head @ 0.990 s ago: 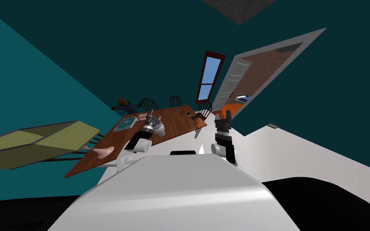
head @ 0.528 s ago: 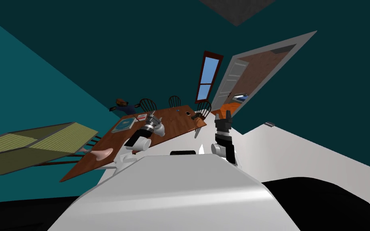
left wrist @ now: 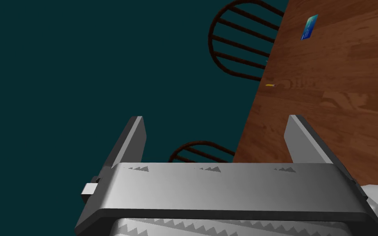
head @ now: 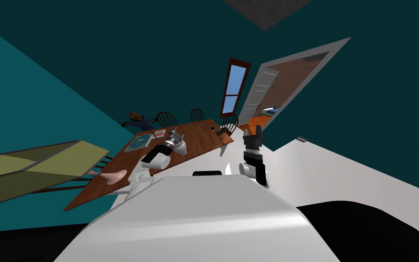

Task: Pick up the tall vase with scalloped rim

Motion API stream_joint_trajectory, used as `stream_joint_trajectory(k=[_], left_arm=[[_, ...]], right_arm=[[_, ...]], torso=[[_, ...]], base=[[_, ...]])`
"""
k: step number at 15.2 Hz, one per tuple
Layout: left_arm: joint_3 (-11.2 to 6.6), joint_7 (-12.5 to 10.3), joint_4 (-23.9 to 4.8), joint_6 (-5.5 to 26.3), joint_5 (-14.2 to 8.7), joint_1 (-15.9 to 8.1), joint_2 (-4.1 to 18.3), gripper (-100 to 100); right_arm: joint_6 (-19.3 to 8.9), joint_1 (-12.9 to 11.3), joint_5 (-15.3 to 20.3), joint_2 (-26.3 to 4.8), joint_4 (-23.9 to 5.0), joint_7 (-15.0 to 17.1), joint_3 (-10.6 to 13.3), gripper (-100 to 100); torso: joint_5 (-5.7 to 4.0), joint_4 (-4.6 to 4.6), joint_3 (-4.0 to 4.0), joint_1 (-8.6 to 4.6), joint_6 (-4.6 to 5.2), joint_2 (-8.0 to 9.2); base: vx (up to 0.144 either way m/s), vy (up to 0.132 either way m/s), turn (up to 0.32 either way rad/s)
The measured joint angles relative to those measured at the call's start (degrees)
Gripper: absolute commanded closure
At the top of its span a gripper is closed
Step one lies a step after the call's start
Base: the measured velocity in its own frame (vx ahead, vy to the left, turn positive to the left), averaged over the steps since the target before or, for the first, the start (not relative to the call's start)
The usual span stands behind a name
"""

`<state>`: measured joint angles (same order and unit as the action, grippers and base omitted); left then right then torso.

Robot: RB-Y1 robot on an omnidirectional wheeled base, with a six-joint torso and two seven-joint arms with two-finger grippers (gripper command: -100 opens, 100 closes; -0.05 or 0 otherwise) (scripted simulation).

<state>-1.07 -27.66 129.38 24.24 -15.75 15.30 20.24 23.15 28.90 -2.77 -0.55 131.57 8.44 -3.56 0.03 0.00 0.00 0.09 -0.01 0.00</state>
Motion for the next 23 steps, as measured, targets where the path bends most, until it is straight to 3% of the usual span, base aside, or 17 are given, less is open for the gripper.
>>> stream_joint_trajectory(k=[23], left_arm=[[-1.65, -10.0, -0.1, 26.0, -5.9, -6.2, 5.2, -100]], right_arm=[[0.0, 0.0, 0.0, 0.0, 0.0, 0.0, 0.0, 0]], torso=[[0.00, 0.00, 0.00, 0.01, 0.01, 0.01]], base=[[-0.007, 0.022, -0.046]])
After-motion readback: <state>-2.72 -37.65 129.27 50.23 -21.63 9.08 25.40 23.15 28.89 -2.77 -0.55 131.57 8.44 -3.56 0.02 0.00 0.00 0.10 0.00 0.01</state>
